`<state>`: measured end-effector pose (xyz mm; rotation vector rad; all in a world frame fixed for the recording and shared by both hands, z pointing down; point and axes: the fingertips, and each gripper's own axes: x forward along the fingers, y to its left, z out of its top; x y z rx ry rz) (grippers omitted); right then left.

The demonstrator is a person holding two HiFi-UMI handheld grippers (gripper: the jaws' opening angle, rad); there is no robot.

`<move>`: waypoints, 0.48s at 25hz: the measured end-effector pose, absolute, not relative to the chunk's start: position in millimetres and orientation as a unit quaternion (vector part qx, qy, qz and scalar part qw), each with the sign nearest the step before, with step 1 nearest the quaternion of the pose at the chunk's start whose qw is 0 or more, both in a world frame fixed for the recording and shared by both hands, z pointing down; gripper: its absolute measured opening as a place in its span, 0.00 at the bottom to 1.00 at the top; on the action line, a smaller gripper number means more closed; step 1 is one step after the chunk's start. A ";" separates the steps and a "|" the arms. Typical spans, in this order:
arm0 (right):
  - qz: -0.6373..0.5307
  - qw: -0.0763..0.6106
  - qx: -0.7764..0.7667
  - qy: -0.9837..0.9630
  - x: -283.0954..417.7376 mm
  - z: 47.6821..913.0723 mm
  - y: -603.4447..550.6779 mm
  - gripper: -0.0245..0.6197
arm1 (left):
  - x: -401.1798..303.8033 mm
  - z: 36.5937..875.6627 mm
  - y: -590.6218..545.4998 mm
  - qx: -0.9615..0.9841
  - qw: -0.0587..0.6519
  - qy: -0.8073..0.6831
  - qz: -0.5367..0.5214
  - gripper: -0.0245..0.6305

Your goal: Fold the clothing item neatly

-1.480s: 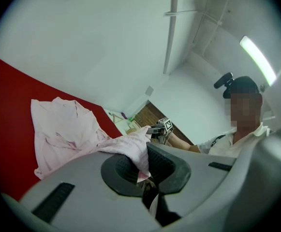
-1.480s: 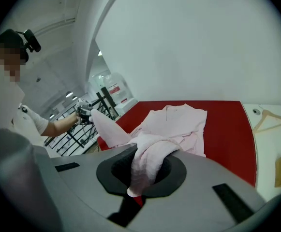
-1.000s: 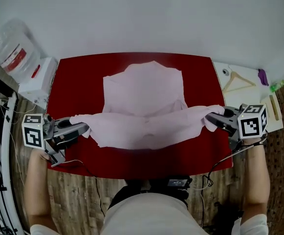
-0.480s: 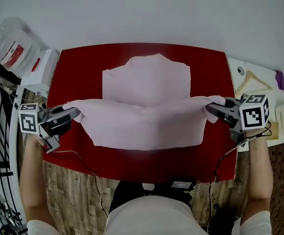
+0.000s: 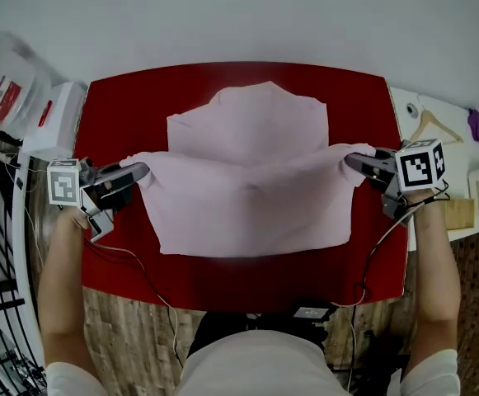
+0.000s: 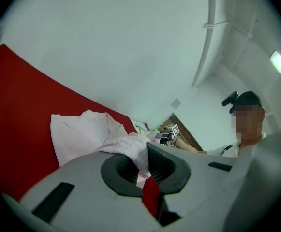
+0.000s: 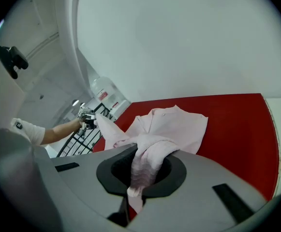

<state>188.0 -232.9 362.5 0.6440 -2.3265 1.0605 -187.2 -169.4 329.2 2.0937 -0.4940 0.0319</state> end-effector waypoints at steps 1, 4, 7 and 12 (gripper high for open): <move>0.394 0.251 0.242 -0.850 185.8 369.6 -240.6 0.07 | -188.5 337.5 -177.5 0.853 0.481 -0.200 0.009 0.06; 0.404 0.253 0.261 -0.839 180.5 382.9 -257.7 0.07 | -190.2 352.9 -194.5 0.845 0.497 -0.196 -0.002 0.05; 0.412 0.256 0.276 -0.830 177.9 388.9 -261.5 0.07 | -191.5 361.5 -200.8 0.837 0.510 -0.197 -0.011 0.06; 0.432 0.259 0.294 -0.812 175.5 402.8 -272.6 0.07 | -197.4 379.8 -217.4 0.814 0.542 -0.207 -0.031 0.05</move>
